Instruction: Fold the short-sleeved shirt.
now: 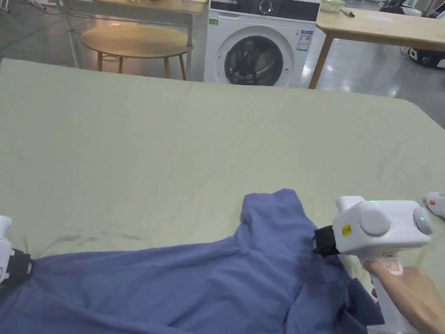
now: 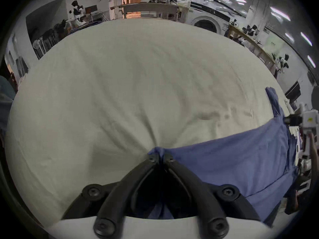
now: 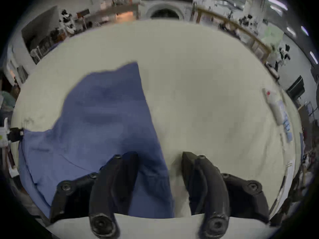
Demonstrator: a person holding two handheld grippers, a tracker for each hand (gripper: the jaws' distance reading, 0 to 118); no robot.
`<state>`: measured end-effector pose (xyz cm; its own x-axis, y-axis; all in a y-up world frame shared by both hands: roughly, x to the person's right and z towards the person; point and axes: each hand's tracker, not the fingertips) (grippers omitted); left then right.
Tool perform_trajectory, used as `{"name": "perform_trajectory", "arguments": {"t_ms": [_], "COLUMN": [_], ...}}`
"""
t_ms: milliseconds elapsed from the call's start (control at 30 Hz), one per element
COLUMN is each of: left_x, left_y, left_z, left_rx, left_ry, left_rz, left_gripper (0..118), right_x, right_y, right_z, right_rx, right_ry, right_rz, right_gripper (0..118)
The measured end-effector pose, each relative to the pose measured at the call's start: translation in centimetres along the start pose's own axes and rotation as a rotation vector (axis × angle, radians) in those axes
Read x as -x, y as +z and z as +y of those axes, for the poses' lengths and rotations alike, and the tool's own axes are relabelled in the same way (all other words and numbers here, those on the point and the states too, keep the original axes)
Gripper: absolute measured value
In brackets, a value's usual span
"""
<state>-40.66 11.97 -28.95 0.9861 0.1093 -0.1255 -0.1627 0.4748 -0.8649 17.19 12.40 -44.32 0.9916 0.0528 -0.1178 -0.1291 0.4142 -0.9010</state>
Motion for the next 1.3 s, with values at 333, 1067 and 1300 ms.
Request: {"name": "perform_trajectory", "arguments": {"t_ms": [333, 1067, 1300], "left_x": [0.8, 4.8, 0.8], "left_y": [7.3, 11.7, 20.0], "left_z": [-2.5, -19.4, -19.5], "left_rx": [-0.274, -0.198, -0.491], "left_ry": [0.002, 0.048, -0.069], "left_rz": [-0.133, -0.189, -0.133], "left_gripper": [0, 50, 51], "right_x": [-0.5, -1.8, -0.1], "right_y": [7.1, 16.0, 20.3], "right_z": [-5.1, -31.6, -32.4], "right_rx": [-0.211, -0.315, -0.46], "right_ry": [-0.047, -0.181, -0.111], "right_rz": [0.117, 0.105, -0.05], "right_gripper": [0, 40, 49]}}
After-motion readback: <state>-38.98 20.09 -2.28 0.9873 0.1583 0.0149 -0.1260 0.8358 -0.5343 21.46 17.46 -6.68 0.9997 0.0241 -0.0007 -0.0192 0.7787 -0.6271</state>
